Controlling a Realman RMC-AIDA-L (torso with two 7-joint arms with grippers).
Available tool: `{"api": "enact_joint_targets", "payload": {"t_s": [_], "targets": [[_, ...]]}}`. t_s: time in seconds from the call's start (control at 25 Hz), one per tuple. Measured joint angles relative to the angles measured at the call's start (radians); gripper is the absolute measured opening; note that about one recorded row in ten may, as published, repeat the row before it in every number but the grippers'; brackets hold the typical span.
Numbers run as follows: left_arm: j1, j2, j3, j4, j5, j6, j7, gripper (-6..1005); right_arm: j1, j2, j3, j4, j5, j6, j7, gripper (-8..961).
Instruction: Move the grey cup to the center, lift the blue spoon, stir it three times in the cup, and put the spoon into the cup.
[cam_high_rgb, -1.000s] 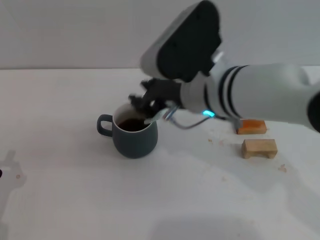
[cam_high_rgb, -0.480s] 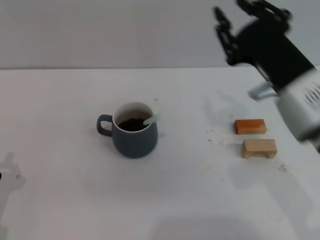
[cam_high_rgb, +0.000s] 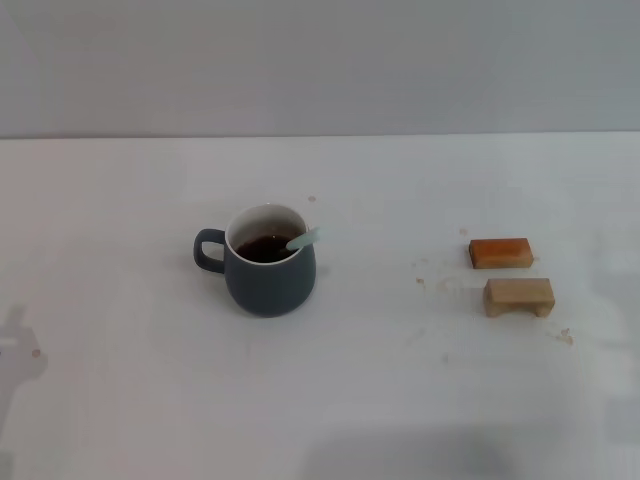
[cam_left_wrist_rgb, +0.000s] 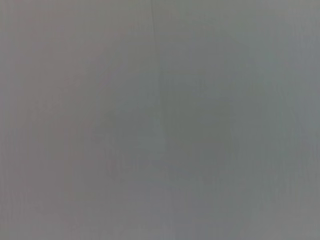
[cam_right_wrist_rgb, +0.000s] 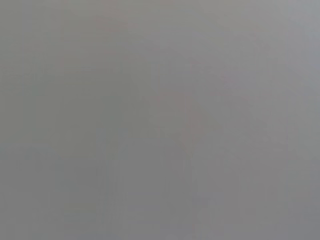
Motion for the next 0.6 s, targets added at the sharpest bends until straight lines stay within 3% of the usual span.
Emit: {"api": "enact_joint_targets", "payload": {"t_s": [0.2, 0.44, 0.6], "targets": [[-0.001, 0.0, -0.006, 0.0, -0.004, -0.004, 0.007, -2, 0.008, -0.003, -0.066, -0.187, 0.178, -0.156, 0.134, 471], [-0.008, 0.0, -0.018, 0.005, -0.005, -0.013, 0.009, -2, 0.007, -0.003, -0.069, -0.243, 0.18, -0.172, 0.215, 661], [-0.014, 0.0, -0.018, 0.012, -0.005, -0.016, 0.009, -2, 0.017, -0.001, -0.083, -0.267, 0.183, -0.176, 0.217, 664]]}}
